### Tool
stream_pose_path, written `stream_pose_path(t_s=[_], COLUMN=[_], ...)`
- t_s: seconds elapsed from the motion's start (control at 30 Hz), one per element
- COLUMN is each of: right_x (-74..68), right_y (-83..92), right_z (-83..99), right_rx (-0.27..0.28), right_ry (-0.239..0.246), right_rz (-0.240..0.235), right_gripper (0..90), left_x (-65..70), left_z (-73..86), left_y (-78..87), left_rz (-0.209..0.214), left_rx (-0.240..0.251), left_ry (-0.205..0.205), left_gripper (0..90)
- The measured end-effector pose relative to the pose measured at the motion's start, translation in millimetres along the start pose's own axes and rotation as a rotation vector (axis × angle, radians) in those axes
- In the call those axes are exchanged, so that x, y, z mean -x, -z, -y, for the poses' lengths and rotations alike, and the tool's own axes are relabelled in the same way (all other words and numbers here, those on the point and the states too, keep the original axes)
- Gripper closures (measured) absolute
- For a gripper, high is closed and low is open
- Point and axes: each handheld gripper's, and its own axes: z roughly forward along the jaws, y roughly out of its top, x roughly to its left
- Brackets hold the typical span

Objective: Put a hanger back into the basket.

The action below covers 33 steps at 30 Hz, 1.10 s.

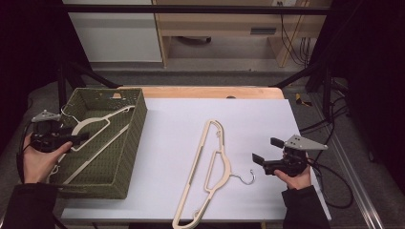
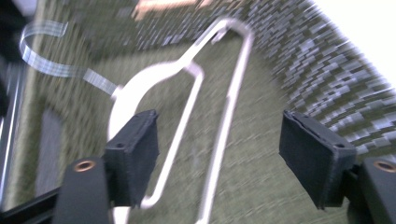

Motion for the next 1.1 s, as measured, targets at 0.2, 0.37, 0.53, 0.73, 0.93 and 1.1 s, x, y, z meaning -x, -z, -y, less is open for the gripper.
stream_pose_path(t_s=[0.2, 0.37, 0.53, 0.73, 0.93, 1.1], right_x=[-0.9, -3.1, -6.0, -10.9, -14.7, -18.5], right_y=[2.0, 0.6, -0.2, -1.5, -3.8, -9.0], right_z=[-0.3, 1.2, 3.7, 7.6, 11.7, 16.1], right_rx=[0.008, -0.012, -0.019, -0.034, -0.046, -0.083], right_ry=[-0.002, 0.008, 0.034, 0.035, 0.036, 0.048], right_rz=[-0.008, -0.029, -0.027, -0.03, -0.033, -0.042], right_gripper=[4.1, 7.9, 9.8, 12.2, 15.1, 20.3], left_x=[41.7, 78.0, 116.8, 168.2, 196.8, 212.0], left_z=[-8.8, -9.6, -4.5, 11.8, 19.1, 25.8], left_y=[11.8, 15.2, 17.3, 9.3, -7.4, -22.6], left_rz=[0.05, 0.125, 0.202, 0.304, 0.367, 0.389], left_rx=[0.12, 0.208, 0.274, 0.299, 0.28, 0.267], left_ry=[-0.087, -0.113, -0.139, -0.185, -0.208, -0.204], left_gripper=[18.1, 13.1, 11.9, 11.1, 11.1, 11.3])
